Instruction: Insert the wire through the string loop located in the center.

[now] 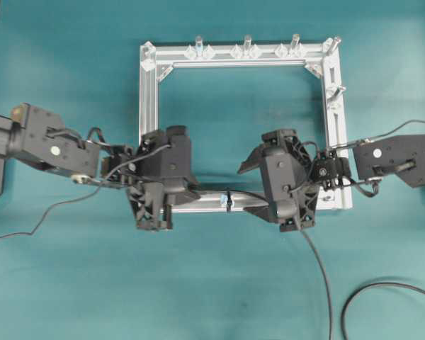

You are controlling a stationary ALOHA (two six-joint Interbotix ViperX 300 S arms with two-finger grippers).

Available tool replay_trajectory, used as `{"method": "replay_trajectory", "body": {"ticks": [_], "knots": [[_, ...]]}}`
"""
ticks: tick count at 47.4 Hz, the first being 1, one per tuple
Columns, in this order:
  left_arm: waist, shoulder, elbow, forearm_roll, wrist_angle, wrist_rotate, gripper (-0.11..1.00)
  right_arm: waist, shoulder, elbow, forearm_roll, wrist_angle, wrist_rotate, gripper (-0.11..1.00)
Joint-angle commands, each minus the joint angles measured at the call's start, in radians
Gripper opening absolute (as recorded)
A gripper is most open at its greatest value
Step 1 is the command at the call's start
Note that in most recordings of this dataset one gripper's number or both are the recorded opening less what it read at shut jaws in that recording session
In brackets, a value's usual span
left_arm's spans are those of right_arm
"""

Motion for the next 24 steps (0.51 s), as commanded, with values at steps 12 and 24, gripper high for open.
{"method": "replay_trajectory", "body": {"ticks": [12,24], "knots": [[-0.005,-0.12,0.084,-0.005,0.011,-0.02,0.19,0.003,-0.029,-0.008,0.0,-0.005,0.002,0.84],[-0.006,-0.173,0.152,-0.005,0.011,-0.057,0.19,0.003,-0.029,-0.008,0.0,-0.005,0.002,0.84]]}}
